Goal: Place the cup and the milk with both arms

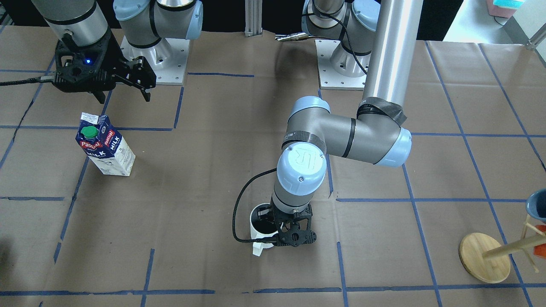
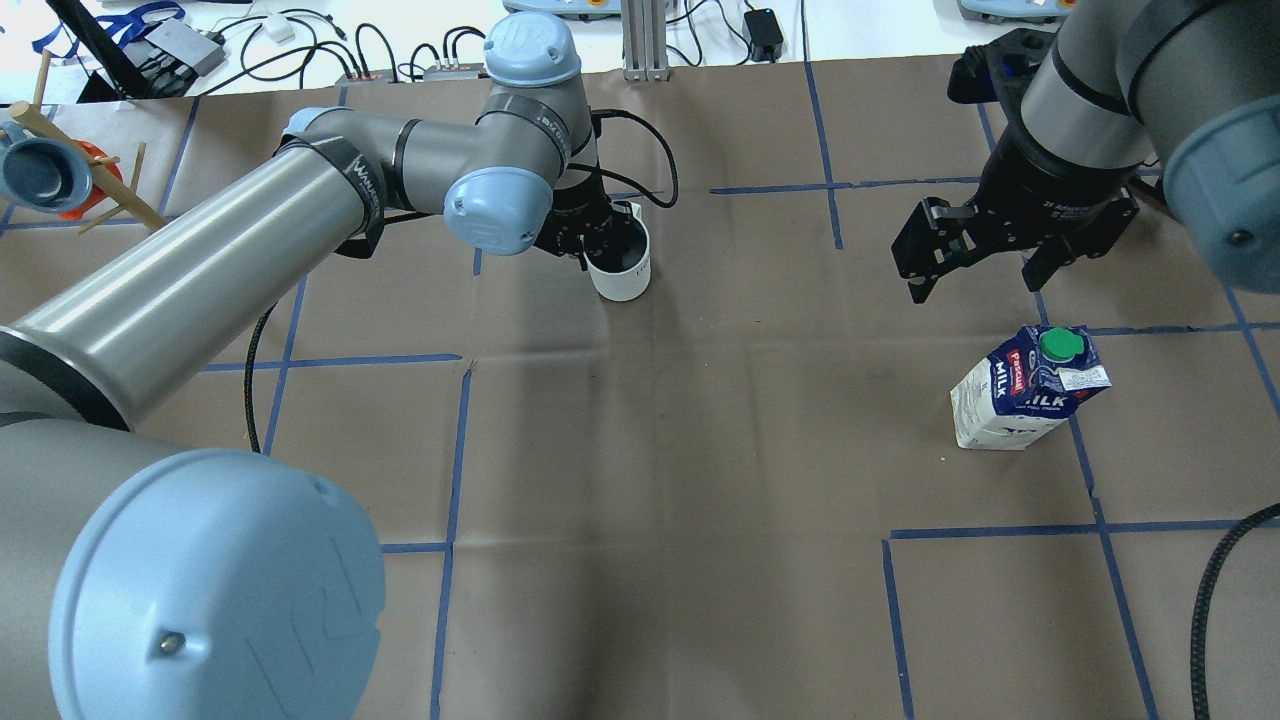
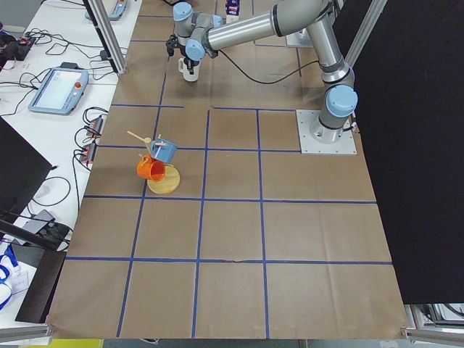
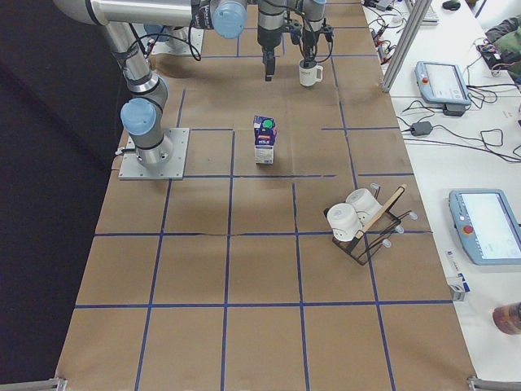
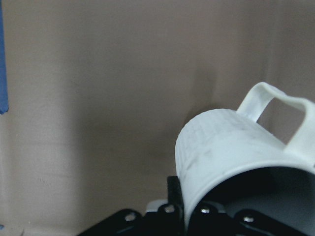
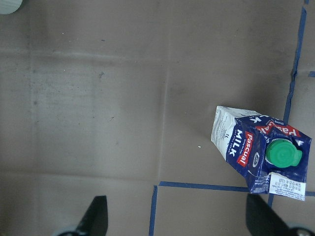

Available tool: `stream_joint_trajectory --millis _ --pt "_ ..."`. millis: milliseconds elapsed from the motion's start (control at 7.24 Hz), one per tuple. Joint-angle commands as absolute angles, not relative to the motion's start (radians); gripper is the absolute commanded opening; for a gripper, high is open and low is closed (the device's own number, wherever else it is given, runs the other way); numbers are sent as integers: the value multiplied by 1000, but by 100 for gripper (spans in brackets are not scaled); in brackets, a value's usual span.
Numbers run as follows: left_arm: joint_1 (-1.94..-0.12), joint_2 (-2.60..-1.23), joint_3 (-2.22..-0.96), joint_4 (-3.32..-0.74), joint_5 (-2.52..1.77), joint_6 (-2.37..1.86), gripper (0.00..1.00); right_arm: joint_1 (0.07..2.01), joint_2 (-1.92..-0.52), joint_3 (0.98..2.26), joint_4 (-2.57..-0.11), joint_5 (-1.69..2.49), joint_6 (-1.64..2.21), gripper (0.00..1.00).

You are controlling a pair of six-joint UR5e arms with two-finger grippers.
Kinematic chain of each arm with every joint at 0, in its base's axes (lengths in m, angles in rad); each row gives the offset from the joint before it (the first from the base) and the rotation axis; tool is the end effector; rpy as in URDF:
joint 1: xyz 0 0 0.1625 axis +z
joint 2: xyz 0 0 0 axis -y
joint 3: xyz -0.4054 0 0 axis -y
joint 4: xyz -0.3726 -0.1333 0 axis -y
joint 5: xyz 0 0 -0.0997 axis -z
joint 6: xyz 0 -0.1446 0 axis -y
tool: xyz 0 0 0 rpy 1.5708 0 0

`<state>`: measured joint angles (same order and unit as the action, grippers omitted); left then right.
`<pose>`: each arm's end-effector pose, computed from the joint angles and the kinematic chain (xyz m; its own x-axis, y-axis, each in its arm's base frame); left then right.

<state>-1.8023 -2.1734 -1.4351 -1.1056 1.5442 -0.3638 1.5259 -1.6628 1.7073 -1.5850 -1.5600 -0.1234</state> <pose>-0.2854 -0.6128 0.1841 -0.9909 -0.1320 0.0242 -0.1318 0.9912 0.0111 0.1154 -0.4359 0.4021 -0.9968 -0.0780 -0.0144 -0.0784 0.9965 0.0287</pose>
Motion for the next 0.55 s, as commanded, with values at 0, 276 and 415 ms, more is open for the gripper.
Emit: stream_joint_trajectory --millis 0,276,415 --pt "-1802 -2163 -1450 -1106 1543 -383 14 1528 -1663 1707 -1586 -1560 -118 100" --pt "-1802 -2161 -1451 -1106 1543 -393 33 1526 -1663 1707 -1585 -1560 -120 100" --pt "-1802 -2161 -1453 -1106 1543 -393 45 1528 -1663 1707 -1585 -1560 -117 100"
